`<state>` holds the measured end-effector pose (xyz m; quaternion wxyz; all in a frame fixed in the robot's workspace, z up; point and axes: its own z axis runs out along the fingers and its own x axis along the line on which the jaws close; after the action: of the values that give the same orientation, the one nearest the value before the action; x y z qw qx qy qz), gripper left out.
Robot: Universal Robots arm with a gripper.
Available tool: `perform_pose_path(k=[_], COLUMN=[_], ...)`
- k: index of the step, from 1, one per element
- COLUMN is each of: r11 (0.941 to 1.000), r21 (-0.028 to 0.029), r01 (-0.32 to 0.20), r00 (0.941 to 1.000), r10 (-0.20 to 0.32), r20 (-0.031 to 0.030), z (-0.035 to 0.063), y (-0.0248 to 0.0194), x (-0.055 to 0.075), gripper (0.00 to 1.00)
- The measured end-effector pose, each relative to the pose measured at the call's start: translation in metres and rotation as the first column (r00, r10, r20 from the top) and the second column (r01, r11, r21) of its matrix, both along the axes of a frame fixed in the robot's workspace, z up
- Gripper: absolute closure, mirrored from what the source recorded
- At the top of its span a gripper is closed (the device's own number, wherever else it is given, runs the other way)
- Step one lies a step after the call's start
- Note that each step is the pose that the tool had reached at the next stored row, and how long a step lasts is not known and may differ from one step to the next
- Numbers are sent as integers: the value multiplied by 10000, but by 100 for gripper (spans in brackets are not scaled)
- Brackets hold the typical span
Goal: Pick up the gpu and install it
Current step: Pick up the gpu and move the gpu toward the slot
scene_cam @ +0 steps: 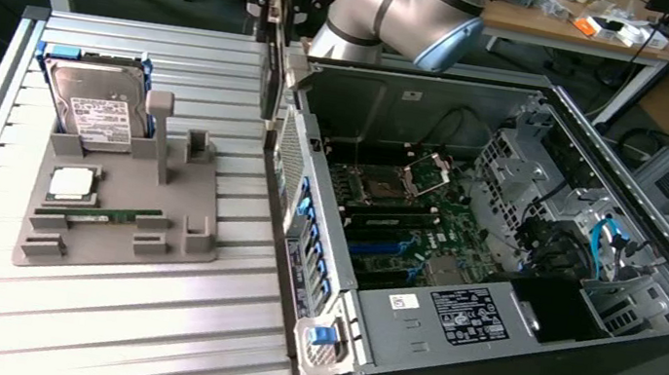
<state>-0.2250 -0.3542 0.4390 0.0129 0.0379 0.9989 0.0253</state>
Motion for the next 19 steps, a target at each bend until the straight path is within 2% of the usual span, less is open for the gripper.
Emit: perform_pose_path(k=[19], r11=[10000], r21=[0], r01=[0], r00=[10000], r10=[0], r20=[0], z=[0], y=[0], x=[93], gripper=[73])
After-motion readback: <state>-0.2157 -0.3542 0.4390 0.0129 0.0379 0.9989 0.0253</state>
